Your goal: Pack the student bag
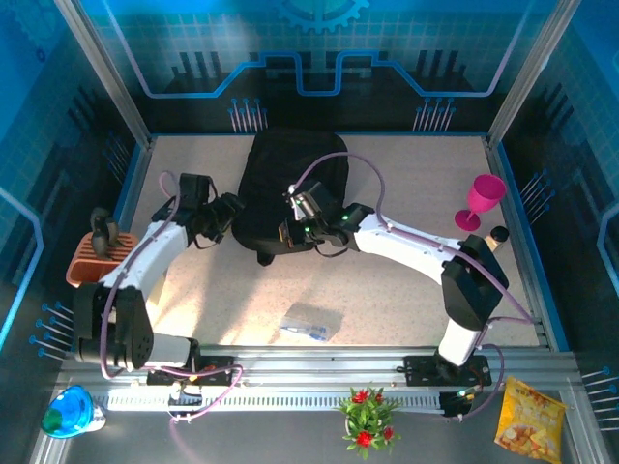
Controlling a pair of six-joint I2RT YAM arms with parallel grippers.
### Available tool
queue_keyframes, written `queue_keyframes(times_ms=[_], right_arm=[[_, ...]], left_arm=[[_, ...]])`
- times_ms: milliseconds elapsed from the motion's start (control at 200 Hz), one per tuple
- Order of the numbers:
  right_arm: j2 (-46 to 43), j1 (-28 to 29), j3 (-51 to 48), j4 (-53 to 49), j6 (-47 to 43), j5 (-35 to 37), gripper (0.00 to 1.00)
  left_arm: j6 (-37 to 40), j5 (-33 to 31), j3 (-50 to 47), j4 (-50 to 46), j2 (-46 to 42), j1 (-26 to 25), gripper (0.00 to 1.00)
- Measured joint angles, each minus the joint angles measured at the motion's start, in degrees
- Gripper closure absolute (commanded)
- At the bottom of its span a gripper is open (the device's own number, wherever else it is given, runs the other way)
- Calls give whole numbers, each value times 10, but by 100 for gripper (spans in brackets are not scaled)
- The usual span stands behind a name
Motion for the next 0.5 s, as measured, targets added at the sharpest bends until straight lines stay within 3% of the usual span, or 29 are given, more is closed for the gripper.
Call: queue_keyframes(times_ms=[160, 290, 500], right_arm=[[4, 2, 0, 4, 0, -10, 100], [4, 2, -5, 7, 0, -10, 100], [-2, 2, -35, 16, 5, -9, 100]], left_arm=[[-26, 25, -51, -5, -40, -9, 28], [-68, 57, -87, 25, -34, -45, 28], [-103, 72, -89, 98, 20, -79, 43]])
